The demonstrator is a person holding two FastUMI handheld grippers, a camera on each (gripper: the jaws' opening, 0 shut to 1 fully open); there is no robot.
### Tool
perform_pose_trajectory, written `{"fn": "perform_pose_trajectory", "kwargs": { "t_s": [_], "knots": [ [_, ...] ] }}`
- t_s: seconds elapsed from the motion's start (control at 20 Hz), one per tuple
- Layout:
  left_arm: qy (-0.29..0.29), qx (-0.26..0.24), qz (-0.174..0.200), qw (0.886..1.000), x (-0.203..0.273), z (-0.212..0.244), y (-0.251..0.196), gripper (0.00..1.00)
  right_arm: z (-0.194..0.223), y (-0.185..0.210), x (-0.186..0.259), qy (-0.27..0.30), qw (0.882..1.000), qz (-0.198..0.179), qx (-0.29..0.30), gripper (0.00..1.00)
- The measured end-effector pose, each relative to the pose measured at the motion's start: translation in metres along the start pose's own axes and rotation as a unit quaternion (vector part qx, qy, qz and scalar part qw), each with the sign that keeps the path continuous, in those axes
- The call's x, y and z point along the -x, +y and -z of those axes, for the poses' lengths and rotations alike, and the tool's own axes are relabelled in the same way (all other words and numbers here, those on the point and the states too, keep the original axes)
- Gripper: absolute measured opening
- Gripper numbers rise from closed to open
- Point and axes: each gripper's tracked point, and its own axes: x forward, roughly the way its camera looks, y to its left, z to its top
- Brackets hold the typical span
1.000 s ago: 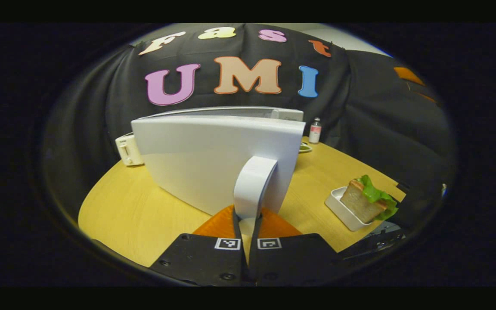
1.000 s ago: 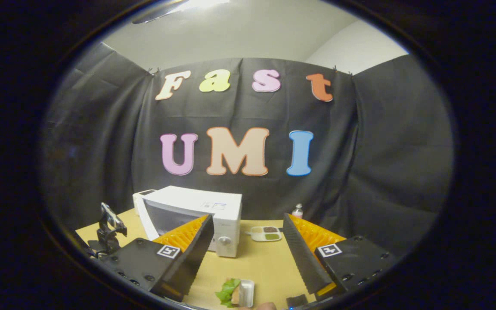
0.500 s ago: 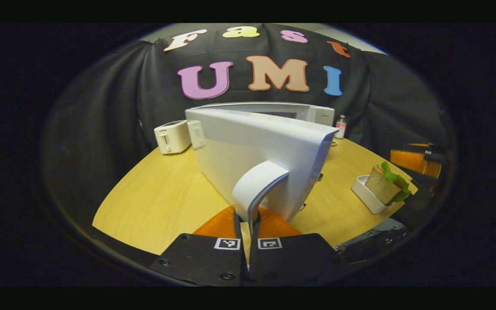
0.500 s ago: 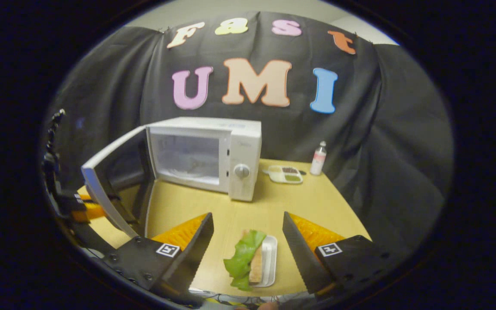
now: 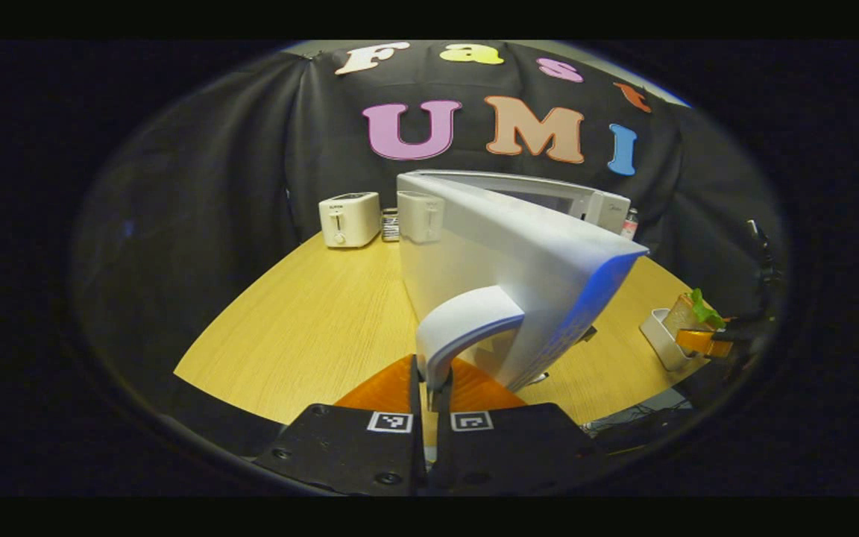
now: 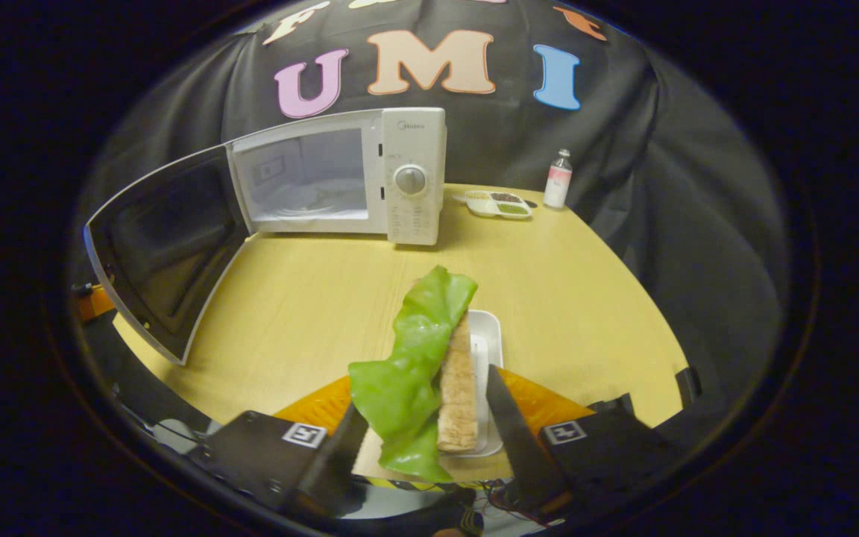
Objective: Open the microwave oven with the left hand, put the food in, and close the microwave oven.
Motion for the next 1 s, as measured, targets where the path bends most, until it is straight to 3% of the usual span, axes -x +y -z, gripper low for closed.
{"fn": "perform_pose_trajectory", "kwargs": {
  "t_s": [0.05, 0.1, 0.15, 0.2, 0.25, 0.3, 0.35, 0.4, 0.5, 0.8, 1.0],
  "knots": [
    [0.002, 0.0, 0.0, 1.0, 0.0, 0.0, 0.001, 0.05, 0.001, -0.006, -0.001, 0.005, 1.0, 0.007, 0.001, 0.64],
    [0.003, 0.003, 0.001, 1.0, 0.0, 0.002, 0.001, 0.05, -0.002, -0.01, 0.001, 0.005, 1.0, 0.017, 0.002, 0.61],
    [0.001, 0.003, 0.002, 1.0, -0.002, 0.002, 0.002, 0.05, 0.0, -0.008, 0.0, 0.007, 1.0, 0.018, -0.002, 0.45],
    [0.001, 0.007, 0.01, 1.0, -0.004, 0.0, 0.0, 0.05, 0.0, -0.01, 0.003, 0.007, 1.0, 0.026, -0.002, 0.45],
    [0.006, 0.007, 0.012, 1.0, -0.005, 0.002, 0.001, 0.07, -0.004, -0.013, 0.002, 0.005, 1.0, 0.029, -0.002, 0.34],
    [0.008, 0.003, 0.013, 1.0, -0.003, 0.003, 0.002, 0.14, -0.005, -0.012, 0.002, 0.002, 1.0, 0.03, 0.001, 0.34],
    [0.007, -0.002, 0.02, 1.0, -0.005, 0.003, 0.003, 0.22, -0.005, -0.011, 0.004, 0.0, 1.0, 0.03, 0.004, 0.4],
    [0.004, -0.008, 0.02, 1.0, -0.004, 0.002, 0.005, 0.44, -0.008, -0.01, 0.006, -0.004, 0.999, 0.032, 0.007, 0.4],
    [-0.004, -0.019, 0.02, 1.0, -0.006, -0.001, 0.009, 0.7, -0.014, -0.01, 0.01, -0.013, 0.999, 0.035, 0.011, 0.4],
    [-0.003, -0.007, 0.017, 1.0, -0.005, 0.002, 0.011, 0.78, -0.057, -0.008, 0.031, -0.051, 0.998, 0.033, 0.013, 0.4],
    [-0.018, 0.004, 0.049, 0.999, 0.005, -0.011, 0.004, 0.87, -0.098, 0.028, 0.034, -0.076, 0.997, -0.005, -0.006, 0.4]
  ]
}}
